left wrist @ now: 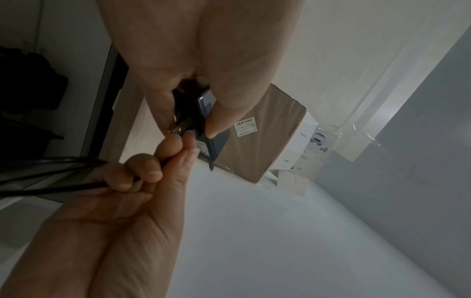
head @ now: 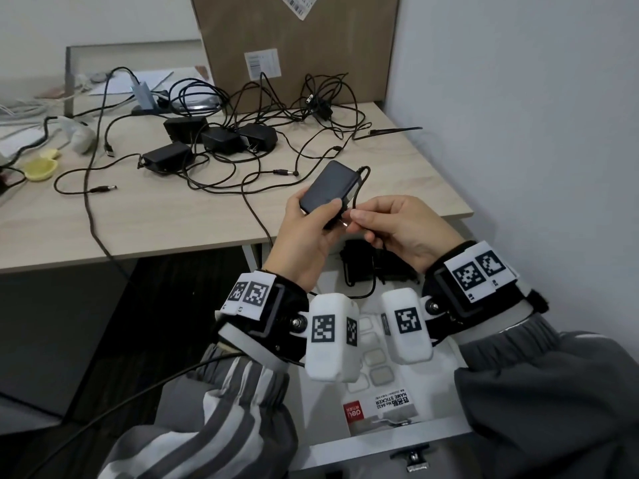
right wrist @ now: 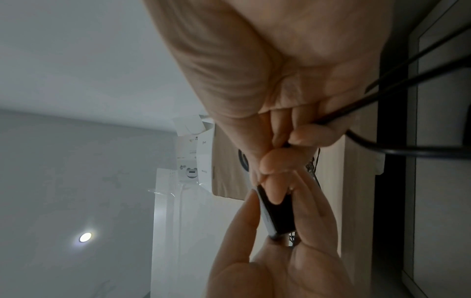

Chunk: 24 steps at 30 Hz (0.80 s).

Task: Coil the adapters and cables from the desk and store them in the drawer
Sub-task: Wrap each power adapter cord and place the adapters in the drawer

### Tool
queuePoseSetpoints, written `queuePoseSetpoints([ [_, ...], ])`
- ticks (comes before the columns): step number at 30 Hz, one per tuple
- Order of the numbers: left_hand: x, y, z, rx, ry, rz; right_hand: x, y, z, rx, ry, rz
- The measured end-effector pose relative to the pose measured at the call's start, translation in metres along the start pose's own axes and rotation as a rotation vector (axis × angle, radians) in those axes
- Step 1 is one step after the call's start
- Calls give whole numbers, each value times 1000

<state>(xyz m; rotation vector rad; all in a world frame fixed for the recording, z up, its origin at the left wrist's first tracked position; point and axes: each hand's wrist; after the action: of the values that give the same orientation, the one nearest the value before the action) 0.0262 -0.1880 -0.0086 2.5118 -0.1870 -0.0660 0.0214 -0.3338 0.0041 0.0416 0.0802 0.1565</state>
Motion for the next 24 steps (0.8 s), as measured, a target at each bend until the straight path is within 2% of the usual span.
queuePoseSetpoints([
  [4,-2,1,1,57,-6,37,0,0,-1,-18,8,-69],
  [10,1,-2,1,110,19,90,-1,2,-1,-99,-21,-68],
  [18,1,-4,5,31,1,-64,0,3,-1,-59,-81,-136],
  [24,4,-5,2,-83,12,-104,1,1,-3,14,-113,-48],
])
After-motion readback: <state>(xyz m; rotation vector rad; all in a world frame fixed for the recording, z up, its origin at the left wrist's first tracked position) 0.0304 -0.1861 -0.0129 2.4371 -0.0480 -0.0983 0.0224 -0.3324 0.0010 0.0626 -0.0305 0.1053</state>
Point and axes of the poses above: each hand's wrist, its own x-axis towards the middle knuckle, its own y-axis out of the palm, z = x × y, and after that the axes turned 2 degrees about -x, right-handed
